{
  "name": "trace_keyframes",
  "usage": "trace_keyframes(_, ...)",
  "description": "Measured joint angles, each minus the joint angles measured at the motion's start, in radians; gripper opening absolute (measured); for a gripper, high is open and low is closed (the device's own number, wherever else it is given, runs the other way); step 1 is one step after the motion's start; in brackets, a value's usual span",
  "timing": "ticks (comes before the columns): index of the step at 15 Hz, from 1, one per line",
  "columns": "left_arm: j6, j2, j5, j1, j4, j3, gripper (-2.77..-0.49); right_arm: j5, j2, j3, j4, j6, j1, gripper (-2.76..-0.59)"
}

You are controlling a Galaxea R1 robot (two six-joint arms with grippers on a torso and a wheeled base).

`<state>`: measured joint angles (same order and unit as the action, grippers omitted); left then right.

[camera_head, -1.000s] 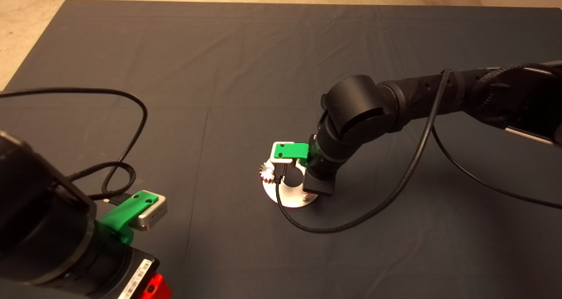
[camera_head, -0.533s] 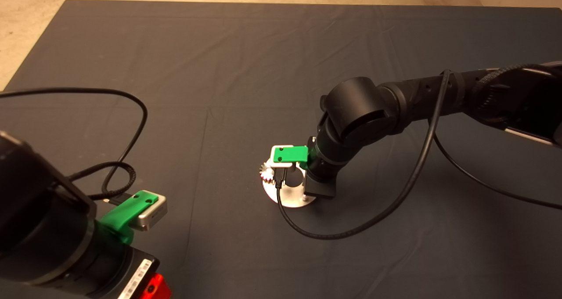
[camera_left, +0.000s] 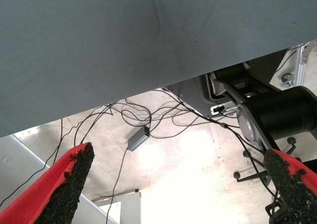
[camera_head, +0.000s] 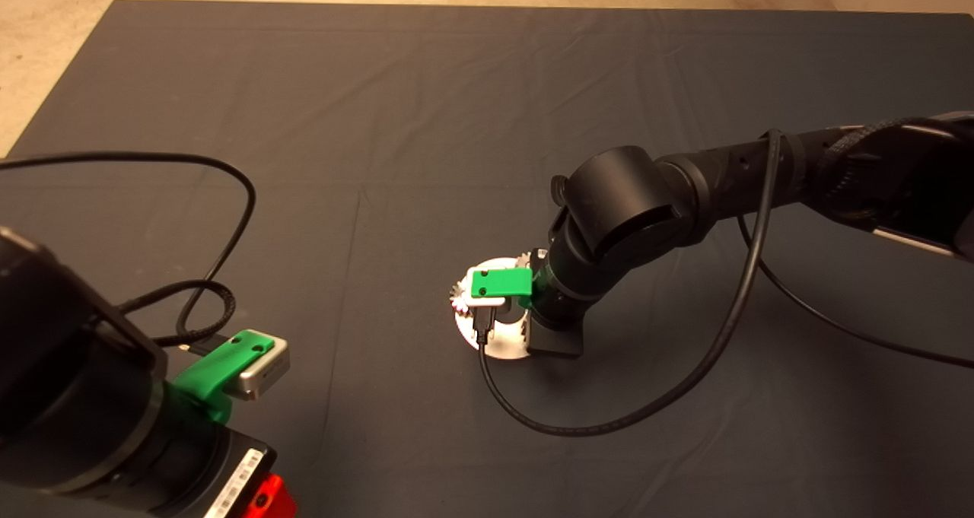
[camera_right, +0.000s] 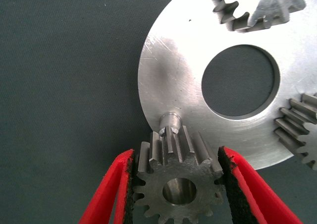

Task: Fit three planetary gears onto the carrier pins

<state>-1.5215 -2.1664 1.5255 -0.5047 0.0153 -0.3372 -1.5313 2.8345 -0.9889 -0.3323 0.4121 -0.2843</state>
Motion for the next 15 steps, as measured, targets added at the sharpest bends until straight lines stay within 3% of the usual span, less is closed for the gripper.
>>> trace_keyframes(5,0.000,0.000,0.000,0.000,0.000,0.000,-0.78,0.000,0.000,0.003,0.000,-0.001,0.017,-2.33)
trace_keyframes(15,0.000,0.000,0.000,0.000,0.000,0.000,-0.78,0.000,0.000,0.004,-0.015,-0.003,0.027,-2.33)
